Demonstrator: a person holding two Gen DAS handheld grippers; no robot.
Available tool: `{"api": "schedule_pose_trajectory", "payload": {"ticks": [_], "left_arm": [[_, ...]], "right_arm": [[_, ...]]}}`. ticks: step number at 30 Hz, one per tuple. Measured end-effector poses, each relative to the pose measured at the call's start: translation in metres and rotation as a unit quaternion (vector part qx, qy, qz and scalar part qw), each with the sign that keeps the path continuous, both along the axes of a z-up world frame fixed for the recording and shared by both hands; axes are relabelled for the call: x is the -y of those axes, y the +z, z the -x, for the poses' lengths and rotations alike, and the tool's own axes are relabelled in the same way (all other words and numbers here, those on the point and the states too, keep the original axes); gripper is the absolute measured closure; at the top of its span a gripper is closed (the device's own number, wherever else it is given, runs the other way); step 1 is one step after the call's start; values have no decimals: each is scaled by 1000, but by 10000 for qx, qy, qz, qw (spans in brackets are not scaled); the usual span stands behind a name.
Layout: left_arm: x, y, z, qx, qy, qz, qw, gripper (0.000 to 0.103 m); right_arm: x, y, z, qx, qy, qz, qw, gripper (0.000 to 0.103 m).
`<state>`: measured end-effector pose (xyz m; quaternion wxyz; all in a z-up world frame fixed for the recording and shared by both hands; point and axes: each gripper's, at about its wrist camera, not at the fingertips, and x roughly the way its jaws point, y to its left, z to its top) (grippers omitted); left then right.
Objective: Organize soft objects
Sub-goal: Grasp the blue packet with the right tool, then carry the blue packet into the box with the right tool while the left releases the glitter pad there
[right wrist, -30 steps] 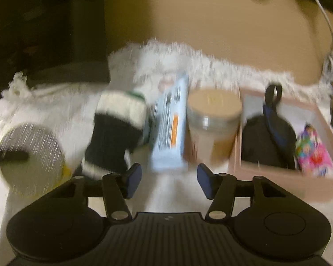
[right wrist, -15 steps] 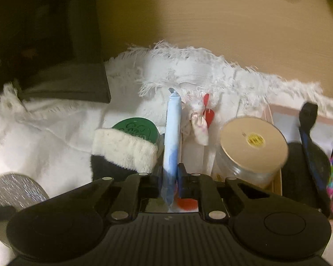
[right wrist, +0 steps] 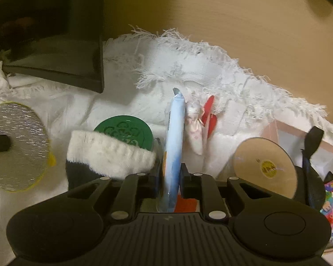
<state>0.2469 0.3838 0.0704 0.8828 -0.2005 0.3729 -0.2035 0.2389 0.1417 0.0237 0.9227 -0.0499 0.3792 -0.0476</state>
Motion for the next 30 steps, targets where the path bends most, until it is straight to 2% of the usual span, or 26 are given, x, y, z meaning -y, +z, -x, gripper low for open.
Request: {"api": "schedule_pose_trajectory", "payload": {"ticks": [4, 9, 14, 19, 22, 26, 28, 30], "left_arm": [[10, -10, -17, -79, -117, -146, 9998, 85], [16, -5, -27, 29, -92, -159, 9998, 85], [33, 41, -23, 608, -73, 93, 9981, 85], [84, 95, -7, 1199, -647, 395, 9899, 85], [132, 116, -1, 1327, -1175, 584, 9824, 85], [202, 125, -2, 1245, -1772, 832, 9727, 85], [240, 124, -5, 1162, -2034, 916, 9678, 84], [278, 108, -15, 837, -2284, 1192, 9626, 84]], "right_arm": [[-2, 9, 9, 87, 116, -16, 9999, 90], [12, 66, 40, 870, 373, -150, 9954, 90], [50, 133, 69, 1535, 343, -142, 9875, 90], [114, 174, 111, 1996, -73, 107, 9798, 90], [152, 183, 138, 2127, -314, 138, 9765, 90], [194, 178, 161, 2053, -654, 140, 9764, 90], [212, 170, 169, 1972, -766, 60, 9773, 90], [229, 157, 172, 1834, -869, -91, 9791, 90]]}}
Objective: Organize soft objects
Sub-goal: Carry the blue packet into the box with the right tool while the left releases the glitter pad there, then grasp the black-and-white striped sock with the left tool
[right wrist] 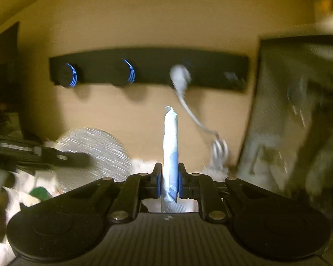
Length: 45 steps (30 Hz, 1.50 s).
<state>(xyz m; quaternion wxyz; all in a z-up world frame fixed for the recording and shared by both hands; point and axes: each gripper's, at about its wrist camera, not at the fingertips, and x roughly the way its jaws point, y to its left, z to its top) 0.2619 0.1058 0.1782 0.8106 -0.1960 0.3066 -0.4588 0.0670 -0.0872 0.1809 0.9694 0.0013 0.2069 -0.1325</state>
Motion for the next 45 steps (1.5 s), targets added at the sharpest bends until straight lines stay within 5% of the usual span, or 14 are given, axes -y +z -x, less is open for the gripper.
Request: {"api": "schedule_pose_trajectory", "payload": {"ticks": [3, 6, 9, 13, 16, 19, 22, 28, 33, 36, 42, 45], "left_arm": [[47, -42, -17, -687, -368, 5, 9970, 84], [79, -88, -29, -899, -31, -861, 9922, 84], [77, -107, -30, -958, 360, -1057, 9891, 84], [42, -86, -14, -722, 803, -763, 9912, 84], [11, -68, 8, -384, 1156, -784, 9894, 84], [-28, -56, 33, 38, 1611, -1173, 9799, 84], [-69, -56, 55, 292, 2184, -1797, 9587, 84], [-157, -94, 80, -408, 2800, -2018, 9377, 83], [-166, -107, 85, -624, 2628, -1827, 9454, 83], [-151, -107, 83, -435, 2503, -1937, 9476, 83], [-96, -134, 94, -128, 2317, -2760, 9327, 81], [-79, -146, 93, -134, 2052, -2942, 9334, 77]], "right_arm": [[21, -26, -3, -299, -31, -279, 9992, 90], [33, -54, -13, -583, -61, -569, 9967, 90], [36, -72, -26, -663, -13, -506, 9965, 90], [9, -96, -64, -791, 16, 497, 9956, 90], [-10, -124, -90, -940, 160, 777, 9924, 85], [-24, -138, -96, -1001, 482, 330, 9933, 74], [-27, -141, -87, -789, 412, 46, 9960, 74], [-22, -132, -58, -674, 313, -455, 9962, 63], [-49, -121, -14, -441, 308, -162, 9984, 46], [-66, -128, 1, -590, 389, -336, 9969, 45], [-89, -171, 9, -1239, 358, -589, 9899, 45], [-88, -189, 9, -1503, 222, -758, 9855, 45]]}}
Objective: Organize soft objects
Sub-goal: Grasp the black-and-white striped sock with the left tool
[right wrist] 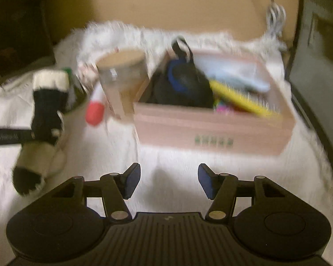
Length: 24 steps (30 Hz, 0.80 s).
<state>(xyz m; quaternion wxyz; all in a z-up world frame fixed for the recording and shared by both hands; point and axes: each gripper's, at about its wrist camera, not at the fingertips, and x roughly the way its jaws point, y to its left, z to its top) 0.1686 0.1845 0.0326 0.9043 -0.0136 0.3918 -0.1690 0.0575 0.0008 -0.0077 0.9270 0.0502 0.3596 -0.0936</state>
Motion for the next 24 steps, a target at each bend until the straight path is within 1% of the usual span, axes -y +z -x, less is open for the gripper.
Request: {"api": "schedule_pose_trajectory", "payload": {"ticks": [2, 3, 5, 7, 8, 10, 11, 13, 14, 15, 16, 17, 18, 21, 23, 24], "left_arm": [[5, -1, -1, 46, -59, -83, 9999, 74], [7, -1, -3, 25, -97, -91, 9999, 71], [11, -1, -6, -6, -201, -176, 9996, 61], [16, -2, -8, -14, -353, -304, 9989, 44], [19, -2, -8, -40, -433, -323, 9985, 41], [23, -3, -7, -29, -572, -323, 9978, 29], [27, -5, -6, 22, -636, -406, 9971, 28], [36, -8, -3, 124, -730, -594, 9955, 27], [38, -9, -2, 144, -703, -605, 9956, 27], [39, -10, 0, 162, -635, -604, 9960, 24], [40, -11, 1, 183, -568, -606, 9964, 15], [41, -11, 2, 204, -525, -603, 9966, 11], [41, -12, 2, 216, -498, -568, 9969, 5], [41, -13, -3, 103, -615, -244, 9978, 5], [40, -12, -6, 77, -636, -204, 9977, 7], [37, -11, -6, 64, -604, -117, 9981, 7]], "right_arm": [[2, -11, 0, -187, -149, -38, 9997, 45], [2, -15, 0, -260, -189, -35, 9995, 45], [-3, -18, 3, -185, -223, 155, 9995, 40], [-9, -21, 6, -148, -236, 316, 9991, 36], [-10, -22, 8, -92, -248, 360, 9990, 35], [-11, -25, 9, 40, -328, 409, 9986, 26], [-10, -26, 10, 85, -349, 378, 9986, 24], [-6, -29, 11, 191, -317, 354, 9987, 16], [-5, -31, 11, 227, -260, 383, 9987, 14], [-4, -32, 11, 267, -209, 404, 9986, 11], [-2, -33, 11, 300, -185, 382, 9987, 9], [-1, -33, 10, 313, -178, 351, 9987, 8], [0, -33, 9, 317, -178, 344, 9987, 8], [-2, -34, 9, 327, -216, 367, 9986, 8], [-2, -34, 9, 321, -224, 367, 9986, 7], [-2, -34, 9, 319, -229, 371, 9985, 7]]}}
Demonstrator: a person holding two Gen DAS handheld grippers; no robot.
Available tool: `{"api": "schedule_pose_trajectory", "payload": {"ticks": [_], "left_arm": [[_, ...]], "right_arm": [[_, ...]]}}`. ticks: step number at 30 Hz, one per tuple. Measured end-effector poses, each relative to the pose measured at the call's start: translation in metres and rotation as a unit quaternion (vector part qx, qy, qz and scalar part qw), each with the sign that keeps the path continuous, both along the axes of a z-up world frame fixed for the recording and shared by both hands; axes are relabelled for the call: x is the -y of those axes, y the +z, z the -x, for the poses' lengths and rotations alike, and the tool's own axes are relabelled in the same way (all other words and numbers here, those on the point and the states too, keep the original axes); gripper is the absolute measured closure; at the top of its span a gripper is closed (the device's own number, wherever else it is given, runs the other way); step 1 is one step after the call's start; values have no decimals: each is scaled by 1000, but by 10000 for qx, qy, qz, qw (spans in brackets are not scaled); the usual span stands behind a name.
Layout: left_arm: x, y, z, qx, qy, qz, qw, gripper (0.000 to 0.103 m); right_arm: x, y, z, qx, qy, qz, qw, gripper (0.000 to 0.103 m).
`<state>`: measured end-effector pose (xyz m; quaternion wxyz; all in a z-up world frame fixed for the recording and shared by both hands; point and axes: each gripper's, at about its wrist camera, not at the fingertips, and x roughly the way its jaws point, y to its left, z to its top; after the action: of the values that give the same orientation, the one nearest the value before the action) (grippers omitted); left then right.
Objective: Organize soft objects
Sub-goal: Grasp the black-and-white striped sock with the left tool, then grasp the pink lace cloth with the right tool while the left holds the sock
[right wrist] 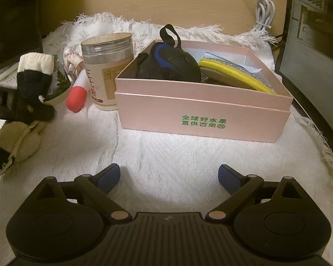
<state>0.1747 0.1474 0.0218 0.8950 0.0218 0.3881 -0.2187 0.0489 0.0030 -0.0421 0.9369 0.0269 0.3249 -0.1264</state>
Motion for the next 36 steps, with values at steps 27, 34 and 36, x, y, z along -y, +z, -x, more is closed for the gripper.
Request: {"api": "schedule_pose_trajectory", "payload": {"ticks": [27, 34, 36], "left_arm": [[-95, 11, -15, -442, 572, 1112, 9912, 58], [-191, 42, 7, -285, 1388, 1785, 9737, 59], [-206, 50, 15, -211, 1476, 1863, 9711, 59]], "right_arm": [[-32, 47, -2, -388, 1030, 445, 9929, 29], [-86, 86, -21, -41, 1857, 875, 9787, 50], [-97, 105, -41, 15, 2119, 1153, 9705, 52]]}}
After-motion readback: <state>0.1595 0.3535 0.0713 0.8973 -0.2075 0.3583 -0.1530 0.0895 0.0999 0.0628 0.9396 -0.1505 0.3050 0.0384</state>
